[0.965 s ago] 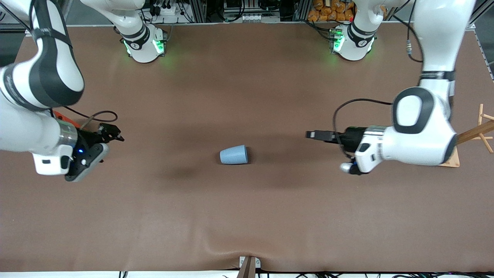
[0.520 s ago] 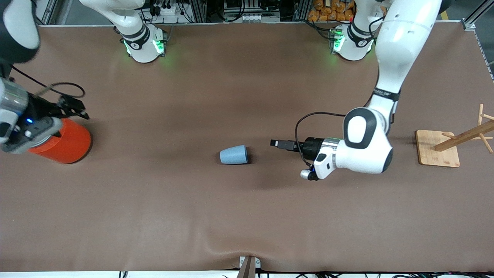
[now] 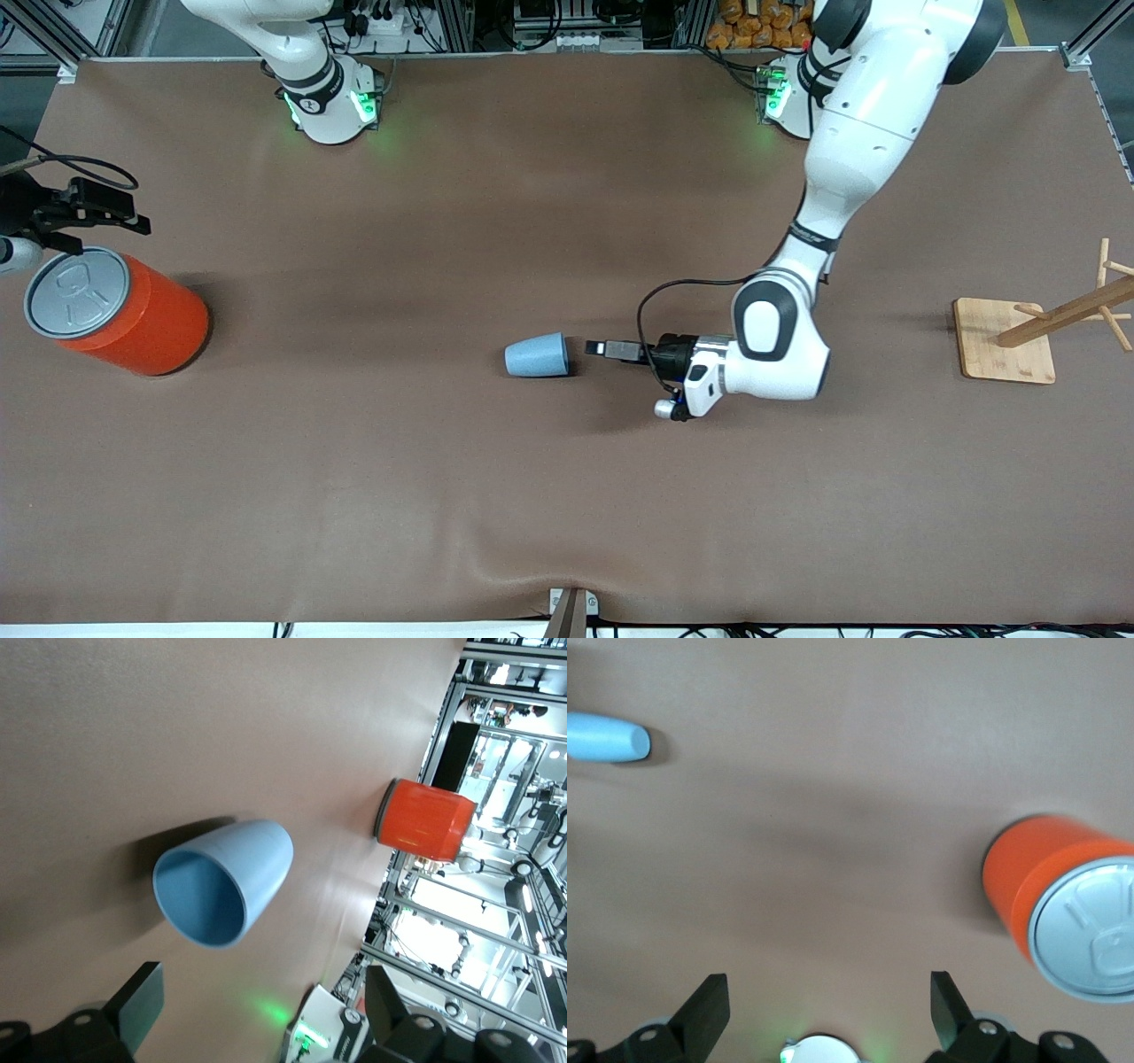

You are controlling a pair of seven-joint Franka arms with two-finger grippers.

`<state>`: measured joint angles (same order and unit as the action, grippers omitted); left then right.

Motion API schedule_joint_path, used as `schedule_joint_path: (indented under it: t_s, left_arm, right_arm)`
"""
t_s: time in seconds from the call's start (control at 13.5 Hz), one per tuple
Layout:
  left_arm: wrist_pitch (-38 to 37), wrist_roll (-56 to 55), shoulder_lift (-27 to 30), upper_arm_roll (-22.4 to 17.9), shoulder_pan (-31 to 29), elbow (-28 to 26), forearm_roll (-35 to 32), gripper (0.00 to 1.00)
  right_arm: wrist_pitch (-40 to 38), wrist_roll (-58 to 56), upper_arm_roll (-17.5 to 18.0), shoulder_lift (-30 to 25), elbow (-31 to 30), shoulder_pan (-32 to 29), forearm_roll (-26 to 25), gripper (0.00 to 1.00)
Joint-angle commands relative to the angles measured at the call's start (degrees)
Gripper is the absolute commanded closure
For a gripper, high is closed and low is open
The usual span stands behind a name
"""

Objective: Flip cup
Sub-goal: 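Grasp the blue cup's rim with the left gripper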

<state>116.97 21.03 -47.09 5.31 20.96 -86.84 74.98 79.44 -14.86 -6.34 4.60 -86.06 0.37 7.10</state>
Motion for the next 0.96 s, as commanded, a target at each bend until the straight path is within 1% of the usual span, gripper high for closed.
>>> schedule_joint_path:
  t_s: [0.0,0.22,0.3,0.45,0.59,0.82,0.89]
  left_arm:
    - [2.4,1.8,-1.3,-0.3,2.1,0.9,5.8,0.00]
    - [4.9,3.1,-3.1,-0.3,3.6,1.1,8.2,0.00]
    - [5.3,3.7,-3.4,-0.3,4.3,1.1,10.1,0.00]
    - [5.4,5.5,-4.3,-0.3,4.6,1.1,11.8,0.00]
    - [6.2,5.6,-4.8,-0.4,6.0,1.1,14.3,0.00]
    - [6.6,7.0,-5.6,-0.3,6.3,1.2,14.9,0.00]
    - [6.7,7.5,-6.1,-0.3,6.3,1.3,15.7,0.05]
  right_arm:
    - [0.9,7.1,-0.5,-5.1,-7.0,1.5,0.8,0.00]
    - [1.8,7.0,-0.5,-5.0,-7.5,0.9,0.6,0.00]
    - [1.9,7.0,-0.5,-5.0,-7.3,1.3,0.5,0.00]
    - [1.9,7.1,-0.3,-4.9,-6.6,1.5,-0.8,0.00]
    - [1.7,7.1,-0.3,-4.5,-5.8,1.3,-0.9,0.00]
    - [1.3,6.6,-0.3,-4.2,-5.4,1.2,-0.7,0.00]
    - [1.8,6.7,-0.3,-4.2,-5.3,1.1,-1.0,0.00]
